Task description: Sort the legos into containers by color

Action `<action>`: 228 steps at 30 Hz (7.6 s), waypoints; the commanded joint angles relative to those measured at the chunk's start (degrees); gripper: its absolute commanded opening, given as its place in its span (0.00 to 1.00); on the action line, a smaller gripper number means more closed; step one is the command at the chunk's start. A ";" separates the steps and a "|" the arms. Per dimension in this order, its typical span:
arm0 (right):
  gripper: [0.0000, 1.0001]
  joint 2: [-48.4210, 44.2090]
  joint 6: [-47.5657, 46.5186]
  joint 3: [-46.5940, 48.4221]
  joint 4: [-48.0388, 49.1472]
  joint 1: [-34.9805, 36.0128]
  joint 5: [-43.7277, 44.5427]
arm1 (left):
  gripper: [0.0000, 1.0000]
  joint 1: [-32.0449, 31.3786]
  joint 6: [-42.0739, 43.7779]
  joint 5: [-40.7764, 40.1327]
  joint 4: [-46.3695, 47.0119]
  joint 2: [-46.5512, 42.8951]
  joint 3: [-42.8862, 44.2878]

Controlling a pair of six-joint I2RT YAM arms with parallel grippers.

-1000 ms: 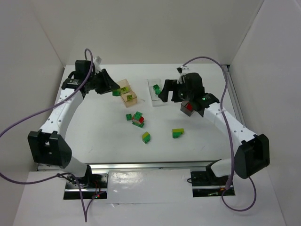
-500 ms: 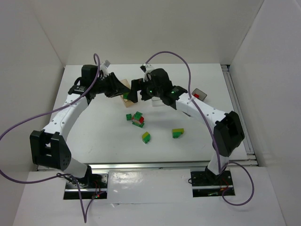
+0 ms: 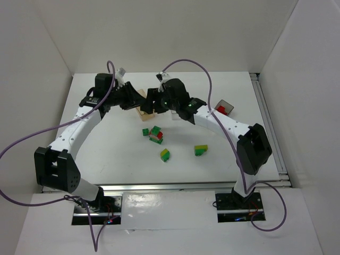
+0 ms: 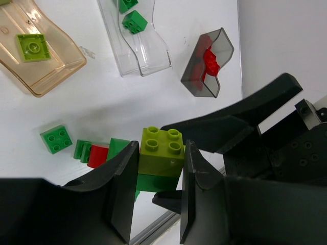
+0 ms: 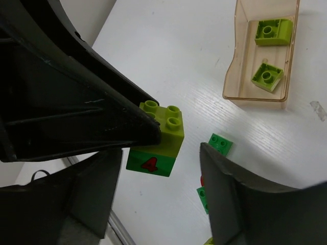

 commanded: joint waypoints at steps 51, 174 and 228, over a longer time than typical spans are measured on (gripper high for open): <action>0.21 5.77 -7.45 6.40 -10.07 -11.65 23.63 | 0.83 -1.49 7.92 -23.09 -15.67 36.76 33.56; 0.90 -35.60 3.27 -29.80 -22.37 -5.42 40.60 | 0.76 -16.17 6.25 -16.06 -19.62 50.31 63.01; 0.30 -37.80 -13.52 -39.29 -5.40 3.20 18.71 | 0.89 -14.23 9.07 27.19 -1.08 10.83 3.24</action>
